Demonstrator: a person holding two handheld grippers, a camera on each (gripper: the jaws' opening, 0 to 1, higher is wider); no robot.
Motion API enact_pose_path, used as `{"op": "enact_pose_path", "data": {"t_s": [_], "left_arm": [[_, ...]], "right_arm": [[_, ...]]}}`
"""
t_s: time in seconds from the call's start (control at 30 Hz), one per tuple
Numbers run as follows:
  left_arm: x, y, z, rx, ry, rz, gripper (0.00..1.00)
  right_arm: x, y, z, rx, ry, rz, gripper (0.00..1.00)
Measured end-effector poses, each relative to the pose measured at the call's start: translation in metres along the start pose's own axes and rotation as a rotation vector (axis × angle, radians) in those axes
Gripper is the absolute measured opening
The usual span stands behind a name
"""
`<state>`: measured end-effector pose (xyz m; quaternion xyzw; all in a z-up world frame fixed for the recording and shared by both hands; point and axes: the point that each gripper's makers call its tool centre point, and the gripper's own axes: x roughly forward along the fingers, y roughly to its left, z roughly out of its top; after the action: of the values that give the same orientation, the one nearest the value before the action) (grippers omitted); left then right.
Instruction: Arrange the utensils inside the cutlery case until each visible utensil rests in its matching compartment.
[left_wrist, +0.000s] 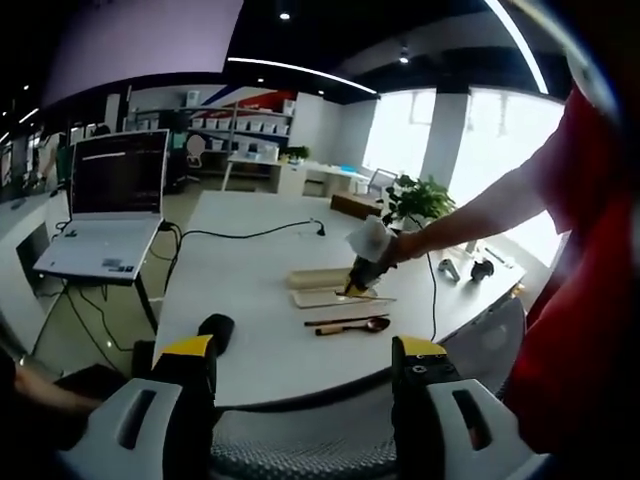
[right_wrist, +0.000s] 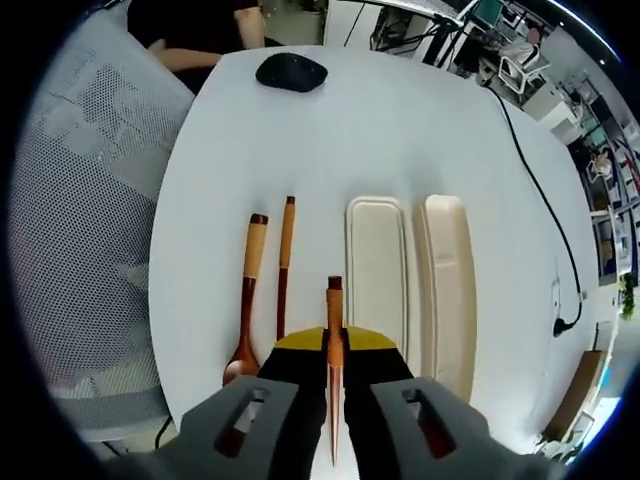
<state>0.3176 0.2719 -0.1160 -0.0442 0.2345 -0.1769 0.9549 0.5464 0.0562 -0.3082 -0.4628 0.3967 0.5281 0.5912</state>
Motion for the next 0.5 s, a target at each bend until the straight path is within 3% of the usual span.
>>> {"op": "enact_pose_path", "data": {"t_s": [0.5], "left_arm": [[0.002,-0.007,-0.001,0.014,-0.001,-0.033,0.73]], "right_arm": [[-0.024,-0.018,-0.005,0.049,-0.031,-0.075,0.01]]}}
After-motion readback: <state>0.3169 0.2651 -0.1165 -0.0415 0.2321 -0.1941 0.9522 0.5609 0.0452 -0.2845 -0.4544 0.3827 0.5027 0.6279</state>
